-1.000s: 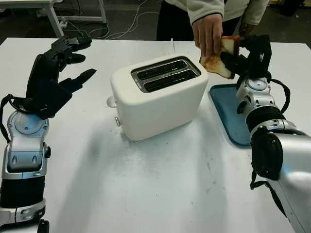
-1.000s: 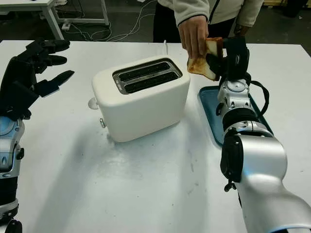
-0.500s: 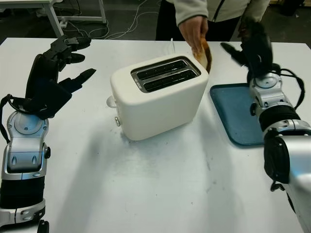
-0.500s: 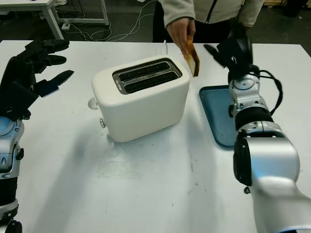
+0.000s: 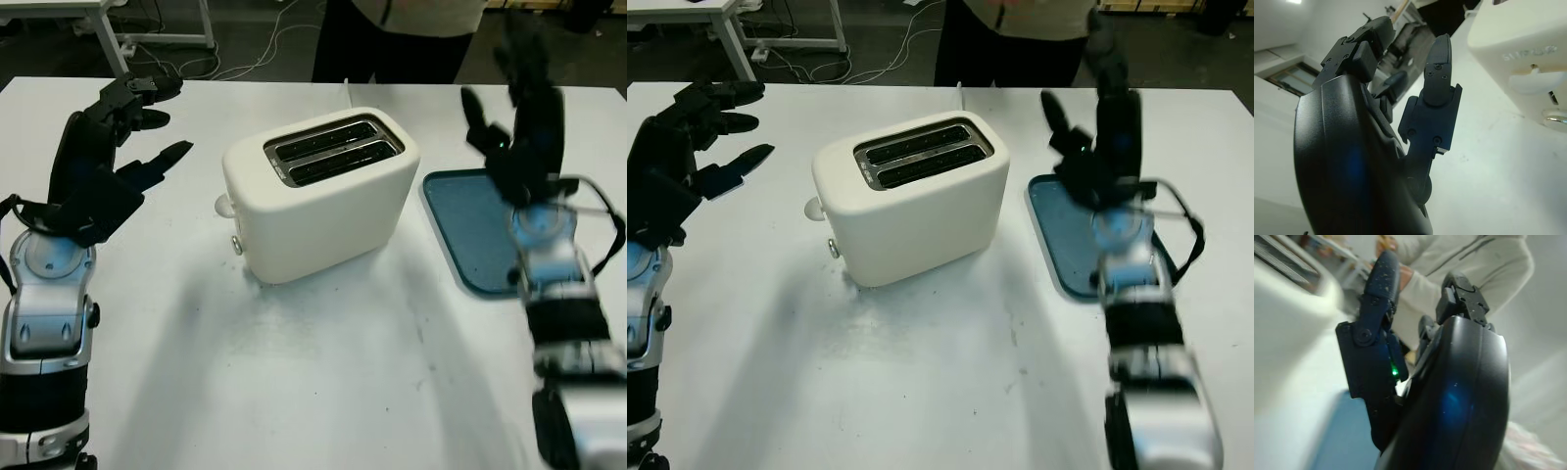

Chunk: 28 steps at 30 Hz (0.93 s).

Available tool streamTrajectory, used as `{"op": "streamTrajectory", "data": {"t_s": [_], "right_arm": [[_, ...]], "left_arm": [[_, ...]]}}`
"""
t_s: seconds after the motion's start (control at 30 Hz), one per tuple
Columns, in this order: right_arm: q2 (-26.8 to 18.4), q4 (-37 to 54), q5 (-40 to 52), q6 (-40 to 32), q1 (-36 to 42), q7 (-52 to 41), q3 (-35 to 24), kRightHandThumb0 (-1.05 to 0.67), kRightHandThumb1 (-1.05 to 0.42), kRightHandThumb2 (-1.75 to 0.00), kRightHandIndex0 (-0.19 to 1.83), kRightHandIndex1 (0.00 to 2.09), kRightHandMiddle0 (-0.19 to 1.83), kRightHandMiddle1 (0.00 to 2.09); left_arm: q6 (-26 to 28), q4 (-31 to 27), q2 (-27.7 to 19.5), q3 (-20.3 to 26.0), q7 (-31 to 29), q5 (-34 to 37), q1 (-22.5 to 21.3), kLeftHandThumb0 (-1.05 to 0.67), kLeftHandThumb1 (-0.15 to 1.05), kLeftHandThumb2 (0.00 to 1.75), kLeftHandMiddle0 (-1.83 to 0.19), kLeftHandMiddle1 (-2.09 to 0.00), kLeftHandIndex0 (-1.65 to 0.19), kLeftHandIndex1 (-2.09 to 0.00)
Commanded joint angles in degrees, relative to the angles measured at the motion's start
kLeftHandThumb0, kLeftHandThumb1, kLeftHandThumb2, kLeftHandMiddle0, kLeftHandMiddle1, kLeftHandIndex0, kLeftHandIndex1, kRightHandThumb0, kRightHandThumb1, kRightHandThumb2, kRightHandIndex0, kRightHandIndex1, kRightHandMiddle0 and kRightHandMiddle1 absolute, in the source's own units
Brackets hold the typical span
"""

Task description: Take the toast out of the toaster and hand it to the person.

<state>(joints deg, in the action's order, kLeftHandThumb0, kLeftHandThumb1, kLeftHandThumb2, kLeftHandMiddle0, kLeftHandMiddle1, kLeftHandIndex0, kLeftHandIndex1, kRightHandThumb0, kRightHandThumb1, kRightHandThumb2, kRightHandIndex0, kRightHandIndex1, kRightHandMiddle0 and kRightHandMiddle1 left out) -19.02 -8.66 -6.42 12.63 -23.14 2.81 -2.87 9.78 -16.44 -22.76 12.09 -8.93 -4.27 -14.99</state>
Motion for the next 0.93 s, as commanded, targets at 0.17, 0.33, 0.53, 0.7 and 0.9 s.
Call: {"op": "streamTrajectory", "data": {"t_s": [0.17,0.33,0.53,0.7,0.9], "right_arm": [[7.1,12.2,4.4,-4.6,15.5,-3.3,1.9,-0.68,-0.92,-0.81,0.0,0.0,0.0,0.0],[13.1,16.1,4.6,-3.8,24.2,-1.9,4.8,-0.65,-0.92,-0.87,0.0,0.0,0.0,0.0],[18.2,11.7,4.7,1.8,29.1,-1.7,6.8,-0.59,-0.92,-0.92,0.0,0.0,0.0,0.0],[19.7,13.7,6.5,-1.1,29.4,-1.6,6.2,-0.59,-0.92,-0.9,0.0,0.0,0.0,0.0],[19.7,15.1,6.0,-2.5,29.3,-1.6,5.7,-0.59,-0.92,-0.89,0.0,0.0,0.0,0.0]], "left_arm": [[0.0,-8.6,7.4,0.8,3.8,2.8,9.8,-0.39,0.92,0.26,-0.15,-0.72,-0.29,-0.34],[0.0,-11.1,11.6,-0.5,6.0,2.1,14.6,-0.41,0.92,0.33,-0.12,-0.69,-0.27,-0.3],[-5.8,-8.6,14.9,-3.4,8.0,0.2,20.4,-0.49,0.92,0.47,-0.14,-0.63,-0.26,-0.24],[-14.2,-4.0,17.9,-7.0,10.8,-2.6,24.7,-0.55,0.92,0.59,-0.14,-0.6,-0.27,-0.2],[-16.8,-1.2,19.1,-8.5,11.7,-3.4,25.0,-0.55,0.92,0.65,-0.15,-0.58,-0.28,-0.18]]}}
